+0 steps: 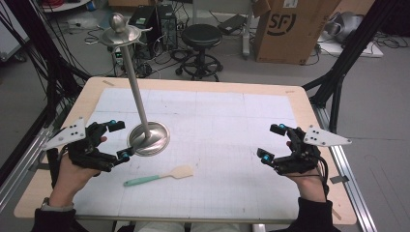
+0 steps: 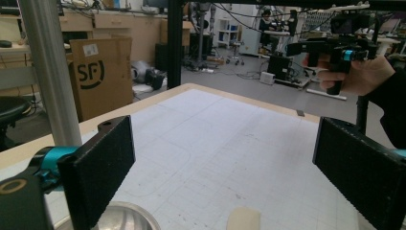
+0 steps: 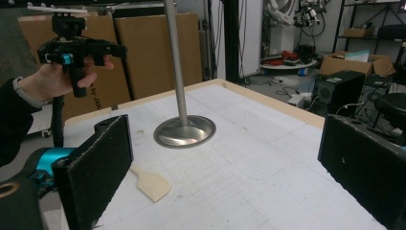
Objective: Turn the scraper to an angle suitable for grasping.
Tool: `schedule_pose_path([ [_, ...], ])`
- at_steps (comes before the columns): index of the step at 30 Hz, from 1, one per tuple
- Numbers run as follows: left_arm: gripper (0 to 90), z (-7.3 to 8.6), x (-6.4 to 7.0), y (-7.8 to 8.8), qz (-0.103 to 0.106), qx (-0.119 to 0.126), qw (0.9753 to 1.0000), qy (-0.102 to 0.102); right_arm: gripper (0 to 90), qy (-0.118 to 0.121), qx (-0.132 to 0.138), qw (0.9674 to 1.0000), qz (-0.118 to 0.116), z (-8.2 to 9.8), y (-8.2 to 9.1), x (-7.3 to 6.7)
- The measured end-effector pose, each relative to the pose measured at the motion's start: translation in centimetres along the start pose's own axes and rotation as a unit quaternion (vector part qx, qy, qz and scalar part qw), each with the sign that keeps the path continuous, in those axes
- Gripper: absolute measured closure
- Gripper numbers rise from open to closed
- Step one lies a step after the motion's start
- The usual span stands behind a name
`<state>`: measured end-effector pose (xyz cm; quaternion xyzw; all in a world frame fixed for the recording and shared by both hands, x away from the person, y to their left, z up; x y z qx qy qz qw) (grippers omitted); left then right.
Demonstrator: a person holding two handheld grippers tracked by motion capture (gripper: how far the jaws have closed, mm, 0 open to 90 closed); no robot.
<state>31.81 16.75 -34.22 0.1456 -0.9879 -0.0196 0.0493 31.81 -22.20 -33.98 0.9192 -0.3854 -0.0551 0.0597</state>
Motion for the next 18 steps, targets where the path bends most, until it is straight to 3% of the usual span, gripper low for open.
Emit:
schedule_pose_path([
  [9,7.7,0.0,0.0,-0.1,0.005,0.011,0.9999,0.007,3.6,0.002,-0.005,1.0,0.002,0.3,0.0,0.0],
  [14,9.2,0.8,0.3,-0.8,0.007,-0.007,0.9999,0.007,3.5,-0.002,-0.004,1.0,0.006,0.4,0.0,0.3],
  [16,14.9,1.4,0.6,-1.3,0.007,-0.025,0.9997,-0.005,3.5,-0.002,-0.005,1.0,0.006,0.4,-0.1,0.3],
  [18,30.2,1.9,0.9,-1.7,0.009,-0.038,0.9992,-0.005,3.5,-0.004,-0.006,1.0,0.006,0.4,-0.1,0.3],
])
Point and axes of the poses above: each handheld gripper's, and its own axes: y roughly backward along the jaws, z roughly out of its underside, x roughly to its right, the point moved 9 cm from there along -y, roughly forward along the jaws, and after that the axes turned 13 degrees about z, right-handed, at the moved point
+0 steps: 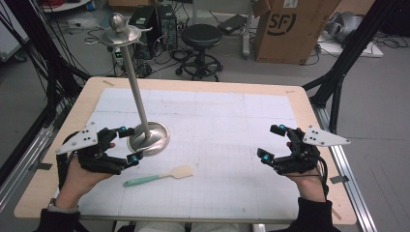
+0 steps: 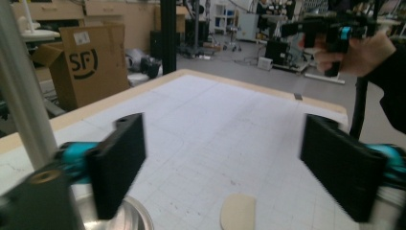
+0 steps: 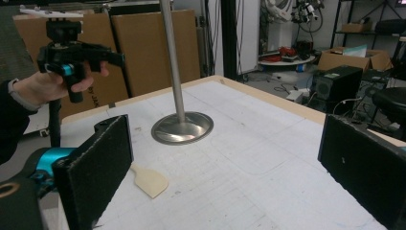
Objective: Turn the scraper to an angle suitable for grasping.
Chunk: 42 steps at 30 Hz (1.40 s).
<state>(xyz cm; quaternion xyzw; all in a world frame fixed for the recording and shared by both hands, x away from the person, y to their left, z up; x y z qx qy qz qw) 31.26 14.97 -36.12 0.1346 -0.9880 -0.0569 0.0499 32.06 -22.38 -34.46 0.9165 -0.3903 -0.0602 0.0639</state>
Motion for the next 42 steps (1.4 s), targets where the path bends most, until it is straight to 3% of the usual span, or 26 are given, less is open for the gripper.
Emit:
schedule_pose_path([
  [3,51.9,0.6,0.3,-0.3,0.002,-0.009,0.9999,-0.005,3.5,0.003,-0.002,1.0,-0.001,0.1,-0.1,0.0],
  [5,64.9,1.3,0.1,-0.2,-0.011,-0.022,0.9997,-0.005,3.5,0.001,-0.003,1.0,-0.002,0.1,-0.2,0.0],
  [8,82.0,1.7,-0.1,0.1,-0.02,-0.024,0.9995,-0.01,3.5,0.002,-0.005,1.0,-0.003,0.2,-0.3,0.0],
  [10,88.8,2.1,-0.3,0.4,-0.026,-0.022,0.9994,-0.003,3.6,0.002,-0.006,1.0,-0.002,0.2,-0.4,0.0],
  [16,89.7,3.8,-0.3,0.4,-0.023,-0.058,0.9978,0.021,3.5,0.002,-0.009,0.9999,-0.005,0.4,-0.7,-0.1],
  [19,89.7,5.8,-0.6,0.2,-0.025,-0.098,0.9939,0.044,3.5,0.002,-0.01,0.9999,-0.009,0.4,-0.9,-0.2],
  [22,89.8,6.5,-0.5,0.2,-0.022,-0.106,0.9924,0.06,3.6,0.004,-0.009,0.9999,-0.01,0.4,-1.0,-0.2],
  [27,89.8,7.9,-0.2,-0.5,-0.011,-0.124,0.9901,0.064,3.5,0.005,-0.01,0.9999,-0.011,0.4,-1.0,-0.2],
  [31,89.7,9.7,0.3,-1.8,0.006,-0.162,0.984,0.073,3.5,0.006,-0.015,0.9998,-0.014,0.6,-1.3,-0.4],
  [33,89.7,10.0,0.4,-2.0,0.009,-0.17,0.9828,0.073,3.5,0.007,-0.016,0.9997,-0.015,0.6,-1.4,-0.5],
  [35,89.7,10.9,0.8,-2.2,0.03,-0.191,0.9778,0.08,3.5,0.007,-0.016,0.9997,-0.015,0.7,-1.4,-0.5],
  [36,89.7,10.9,0.8,-2.2,0.03,-0.191,0.9778,0.08,3.5,0.005,-0.016,0.9998,-0.015,0.7,-1.3,-0.4],
  [39,89.8,11.7,1.6,-2.4,0.056,-0.208,0.9725,0.089,3.6,0.001,-0.015,0.9998,-0.013,0.7,-1.2,-0.3],
  [40,89.8,12.4,1.7,-2.3,0.058,-0.224,0.9682,0.094,3.6,0.001,-0.013,0.9998,-0.012,0.7,-1.1,-0.2],
  [41,89.8,12.4,1.7,-2.3,0.058,-0.224,0.9682,0.094,3.6,0.0,-0.013,0.9998,-0.013,0.7,-1.1,-0.2],
  [42,89.9,12.9,1.8,-2.3,0.057,-0.231,0.9661,0.1,3.6,0.001,-0.012,0.9999,-0.012,0.7,-1.0,-0.2],
])
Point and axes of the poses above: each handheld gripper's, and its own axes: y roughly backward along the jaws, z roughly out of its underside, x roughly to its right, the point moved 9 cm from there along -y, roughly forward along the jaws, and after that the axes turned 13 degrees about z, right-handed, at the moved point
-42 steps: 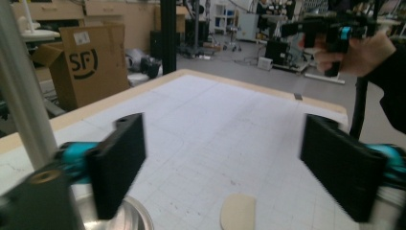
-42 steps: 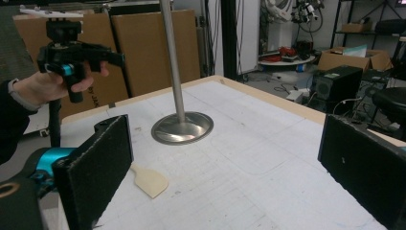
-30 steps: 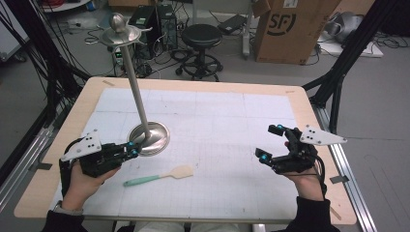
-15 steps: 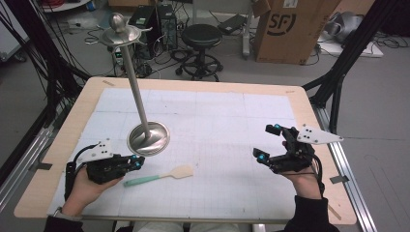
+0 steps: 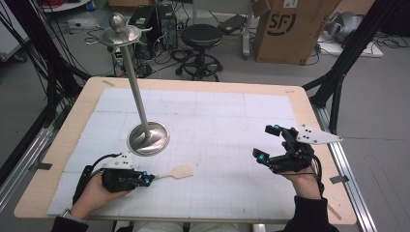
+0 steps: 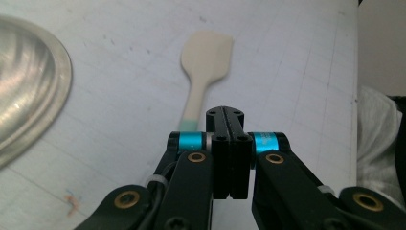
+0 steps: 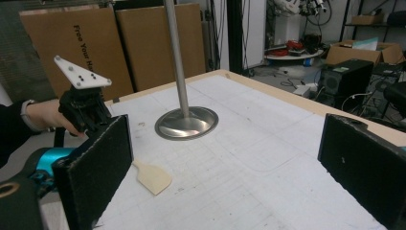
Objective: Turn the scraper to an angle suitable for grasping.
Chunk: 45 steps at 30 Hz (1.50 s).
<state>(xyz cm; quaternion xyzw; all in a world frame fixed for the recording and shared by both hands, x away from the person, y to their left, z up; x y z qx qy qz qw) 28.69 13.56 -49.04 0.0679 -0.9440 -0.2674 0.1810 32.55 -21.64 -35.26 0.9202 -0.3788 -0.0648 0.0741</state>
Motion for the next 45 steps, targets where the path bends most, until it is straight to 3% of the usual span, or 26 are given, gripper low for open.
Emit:
schedule_pose_path([
  [3,89.9,0.3,-0.1,-0.1,-0.002,-0.009,1.0,0.003,3.6,-0.002,0.003,1.0,0.001,0.0,0.2,0.0],
  [7,89.9,1.2,-0.8,-0.4,-0.01,-0.031,0.9992,0.025,3.6,-0.002,0.001,1.0,0.001,0.1,0.2,0.1],
  [10,89.9,1.2,-0.9,-0.3,-0.015,-0.031,0.9992,0.022,3.6,-0.014,0.005,0.9998,-0.014,0.0,0.1,-0.3],
  [13,89.8,1.1,-1.5,-0.2,-0.03,-0.025,0.999,0.022,3.6,-0.016,0.015,0.9995,-0.023,-0.5,0.2,-0.6],
  [16,89.7,1.0,-2.0,0.0,-0.044,-0.021,0.9984,0.028,3.6,-0.016,0.008,0.9996,-0.023,-0.3,0.1,-0.7],
  [18,89.7,1.0,-3.1,0.5,-0.071,-0.01,0.9968,0.036,3.6,-0.016,0.005,0.9996,-0.021,-0.1,-0.1,-0.6],
  [20,89.7,0.9,-3.4,0.6,-0.079,-0.007,0.9961,0.039,3.6,-0.018,0.005,0.9996,-0.021,-0.1,-0.1,-0.6],
  [21,89.7,0.8,-4.2,0.9,-0.096,0.001,0.9946,0.039,3.6,-0.016,0.005,0.9996,-0.022,-0.1,-0.2,-0.6],
  [25,89.7,0.7,-5.3,1.1,-0.113,0.018,0.9923,0.048,3.6,-0.014,0.0,0.9997,-0.022,0.1,-0.4,-0.7],
  [26,89.8,0.6,-5.8,1.3,-0.113,0.026,0.9913,0.063,3.6,-0.014,-0.002,0.9997,-0.022,0.2,-0.5,-0.7],
  [29,89.8,0.6,-5.9,1.4,-0.112,0.028,0.991,0.069,3.6,-0.015,-0.008,0.9996,-0.022,0.5,-0.7,-0.7],
  [30,89.8,0.3,-5.3,1.2,-0.097,0.034,0.992,0.073,3.6,-0.016,-0.011,0.9996,-0.023,0.6,-0.7,-0.8],
  [33,89.8,-0.6,-4.7,1.0,-0.091,0.051,0.992,0.072,3.6,-0.016,-0.007,0.9996,-0.023,0.4,-0.7,-0.8],
  [35,89.8,-1.7,-4.4,0.5,-0.087,0.067,0.9905,0.083,3.6,-0.018,0.001,0.9996,-0.021,0.2,-0.7,-0.8],
  [37,89.7,-3.0,-4.8,-0.9,-0.096,0.073,0.9873,0.104,3.6,-0.016,0.002,0.9996,-0.024,0.0,-0.7,-0.9],
  [39,88.2,-3.4,-5.3,-1.7,-0.118,0.069,0.9865,0.09,3.6,-0.014,0.002,0.9996,-0.026,0.0,-0.6,-1.0],
  [45,88.7,-3.8,-6.2,-3.4,-0.11,0.058,0.9883,0.088,3.6,-0.018,0.007,0.9996,-0.019,-0.1,-0.2,-0.6],
])
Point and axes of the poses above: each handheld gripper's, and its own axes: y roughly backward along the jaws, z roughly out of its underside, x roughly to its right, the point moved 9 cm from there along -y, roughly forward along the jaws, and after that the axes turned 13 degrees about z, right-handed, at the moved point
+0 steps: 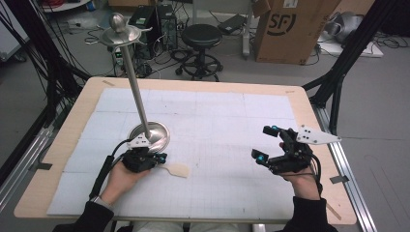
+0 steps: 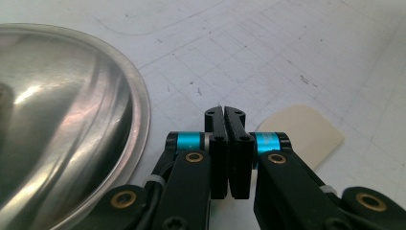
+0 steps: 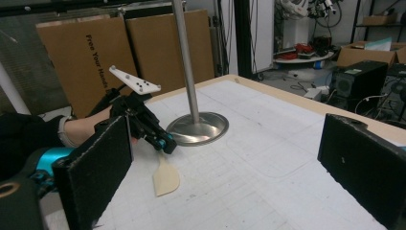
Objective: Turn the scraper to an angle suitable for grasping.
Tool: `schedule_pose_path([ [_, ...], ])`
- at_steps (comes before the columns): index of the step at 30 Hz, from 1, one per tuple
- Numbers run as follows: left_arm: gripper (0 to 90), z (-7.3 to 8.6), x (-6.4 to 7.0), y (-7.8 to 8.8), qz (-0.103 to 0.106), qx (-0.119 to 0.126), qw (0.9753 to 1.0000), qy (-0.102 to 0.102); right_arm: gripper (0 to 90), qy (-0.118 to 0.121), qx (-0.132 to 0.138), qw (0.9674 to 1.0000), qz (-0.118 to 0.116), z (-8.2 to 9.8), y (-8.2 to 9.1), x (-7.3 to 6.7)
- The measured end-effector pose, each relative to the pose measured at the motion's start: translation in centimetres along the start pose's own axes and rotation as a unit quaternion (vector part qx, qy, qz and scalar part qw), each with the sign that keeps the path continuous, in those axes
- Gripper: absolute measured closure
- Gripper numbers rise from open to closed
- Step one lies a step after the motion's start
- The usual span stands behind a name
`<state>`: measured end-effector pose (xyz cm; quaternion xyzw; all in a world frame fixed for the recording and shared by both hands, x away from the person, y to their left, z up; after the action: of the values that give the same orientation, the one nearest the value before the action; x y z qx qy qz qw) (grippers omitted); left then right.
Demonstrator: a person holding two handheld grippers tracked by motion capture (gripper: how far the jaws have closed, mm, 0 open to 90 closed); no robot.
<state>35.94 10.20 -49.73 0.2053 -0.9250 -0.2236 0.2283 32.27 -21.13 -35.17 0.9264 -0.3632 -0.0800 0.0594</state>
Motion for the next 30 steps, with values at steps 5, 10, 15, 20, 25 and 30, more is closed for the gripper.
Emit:
schedule_pose_path([
  [5,89.7,-0.7,-0.8,-0.7,0.004,0.012,0.9999,0.005,3.6,-0.002,-0.005,1.0,0.002,0.3,0.0,0.1],
  [10,89.7,-0.2,-0.8,-1.2,-0.006,-0.012,0.9999,-0.008,3.6,0.002,-0.008,1.0,0.001,0.4,-0.1,0.0],
  [15,89.7,0.1,-0.2,-1.4,-0.004,-0.025,0.9993,-0.027,3.6,0.007,-0.012,0.9999,0.002,0.5,-0.2,-0.1],
  [20,89.7,0.3,0.6,-1.7,0.006,-0.03,0.999,-0.032,3.6,0.003,-0.008,1.0,0.001,0.4,-0.3,0.0],
  [25,89.8,0.4,1.1,-1.8,0.013,-0.035,0.9986,-0.036,3.6,0.0,-0.006,1.0,0.002,0.3,-0.1,0.1],
  [30,89.8,0.8,1.7,-1.7,0.021,-0.04,0.998,-0.043,3.6,0.004,-0.009,0.9999,0.001,0.4,-0.4,0.1],
])
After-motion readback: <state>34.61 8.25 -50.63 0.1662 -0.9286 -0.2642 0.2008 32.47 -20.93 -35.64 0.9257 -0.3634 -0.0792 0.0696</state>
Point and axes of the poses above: each handheld gripper's, and its own axes: y roughly backward along the jaws, z roughly out of its underside, x roughly to its right, the point moved 9 cm from there along -y, roughly forward along the jaws, and after that the axes turned 13 degrees about z, right-handed, at the moved point
